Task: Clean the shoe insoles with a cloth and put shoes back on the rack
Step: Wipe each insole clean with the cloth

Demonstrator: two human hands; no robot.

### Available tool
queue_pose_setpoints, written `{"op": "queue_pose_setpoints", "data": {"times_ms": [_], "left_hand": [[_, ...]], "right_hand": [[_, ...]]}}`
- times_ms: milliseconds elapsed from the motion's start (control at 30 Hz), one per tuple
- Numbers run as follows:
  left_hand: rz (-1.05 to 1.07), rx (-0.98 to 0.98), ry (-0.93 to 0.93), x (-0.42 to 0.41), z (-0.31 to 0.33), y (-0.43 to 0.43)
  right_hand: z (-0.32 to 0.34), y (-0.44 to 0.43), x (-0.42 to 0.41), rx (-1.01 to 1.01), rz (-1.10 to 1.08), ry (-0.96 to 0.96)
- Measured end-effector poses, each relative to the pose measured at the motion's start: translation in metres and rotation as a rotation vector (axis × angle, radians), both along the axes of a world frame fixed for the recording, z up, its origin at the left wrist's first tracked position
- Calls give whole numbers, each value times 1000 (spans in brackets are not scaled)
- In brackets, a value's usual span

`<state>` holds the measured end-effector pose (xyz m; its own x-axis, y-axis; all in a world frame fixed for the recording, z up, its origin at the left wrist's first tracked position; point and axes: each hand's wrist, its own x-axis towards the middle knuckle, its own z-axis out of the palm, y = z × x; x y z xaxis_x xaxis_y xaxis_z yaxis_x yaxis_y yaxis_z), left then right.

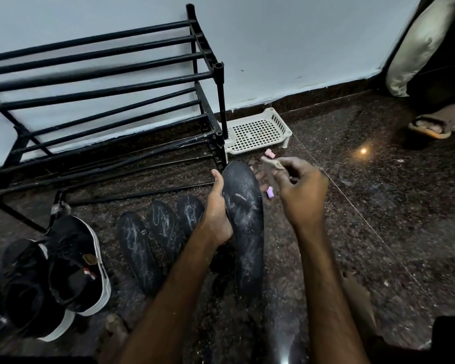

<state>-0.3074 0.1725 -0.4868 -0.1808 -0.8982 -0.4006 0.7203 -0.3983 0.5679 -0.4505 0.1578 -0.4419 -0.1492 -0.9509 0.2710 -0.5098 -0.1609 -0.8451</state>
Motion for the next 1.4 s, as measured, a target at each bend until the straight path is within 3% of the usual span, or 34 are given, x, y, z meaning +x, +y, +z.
{"op": "queue_pose_setpoints", "data": {"times_ms": [67,200,367,467,567,700,867,1000,1100,1167,1300,1400], "left_hand": [[1,-19,4,-2,2,-1],[-8,-2,-13,-5,5,-4],[2,-6,-18,-4,2,-5],[-33,-27,-15,-4,2,-3],[27,-26,-72,-3,2,-4],[28,-22,-97,-10,8,-4],[27,-46,-68,-1,6,-7],[22,-66,-14,-5,9,-4],[4,-70,-55,-12,13,-1],[21,-77,-78,-14,12,-1],[49,-87,-85,-5,11,-6],[27,-90,-77,-4,13,-4]], "right_hand": [[6,-6,10,-66,4,98],[-7,-1,30,6,277,300],[-26,15,17,235,393,73],[-19,15,13,166,138,-100],[-9,11,16,-10,-141,-59],[-9,6,38,-79,8,169],[-13,10,37,-23,346,203],[-16,13,23,24,108,291],[-6,12,33,-8,-55,227],[2,6,40,-42,-24,178],[5,4,36,-1,293,189],[-3,9,27,29,240,209]]}}
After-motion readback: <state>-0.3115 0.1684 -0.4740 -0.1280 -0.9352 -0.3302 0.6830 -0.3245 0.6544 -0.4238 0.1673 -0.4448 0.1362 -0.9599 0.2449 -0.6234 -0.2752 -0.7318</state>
